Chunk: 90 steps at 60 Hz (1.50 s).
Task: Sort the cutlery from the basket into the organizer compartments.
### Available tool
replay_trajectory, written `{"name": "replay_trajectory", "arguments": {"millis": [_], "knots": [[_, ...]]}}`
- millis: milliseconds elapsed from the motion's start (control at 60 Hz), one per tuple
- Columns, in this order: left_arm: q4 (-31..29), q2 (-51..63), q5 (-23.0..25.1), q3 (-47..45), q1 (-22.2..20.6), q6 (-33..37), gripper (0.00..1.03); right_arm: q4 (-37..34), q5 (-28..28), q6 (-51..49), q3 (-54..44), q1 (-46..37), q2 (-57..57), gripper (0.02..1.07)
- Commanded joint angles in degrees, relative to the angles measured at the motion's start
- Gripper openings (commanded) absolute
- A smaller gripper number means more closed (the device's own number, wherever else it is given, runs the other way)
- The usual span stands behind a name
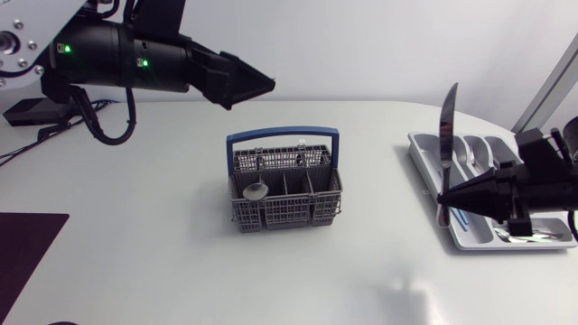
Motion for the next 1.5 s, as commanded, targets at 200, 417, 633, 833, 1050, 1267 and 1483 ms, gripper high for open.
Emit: {"name": "replay_trajectory", "arguments": {"millis": [200,417,633,833,1050,1267,1483], "knots": [[-5.63,-4.35,-5.4,-6.99,0.33,16.27,0.92,2.65,2.07,-2.47,8.85,-12.06,8.7,0.08],[-4.48,-8.31,-11.37,-17.45,-1.26,30.51,0.92,7.22,4.71,0.52,14.13,-17.95,15.91,0.08],[-2.46,-8.66,-11.64,-22.28,-0.82,37.1,0.92,16.45,8.31,7.9,16.85,-20.68,19.34,0.08],[-1.41,-8.57,-11.64,-24.22,-2.66,38.07,0.92,24.63,14.73,16.34,21.77,-20.85,25.58,0.08],[0.88,-8.66,-12.43,-25.45,-3.54,38.16,0.92,28.76,22.73,23.54,30.56,-21.91,34.89,0.08],[1.14,-8.66,-14.71,-25.62,-5.74,38.25,0.92,29.02,30.38,28.12,38.3,-20.85,42.36,0.08],[1.14,-9.28,-15.86,-25.54,-6.44,38.16,0.92,28.67,36.79,29.43,41.29,-18.3,46.58,0.08]]}}
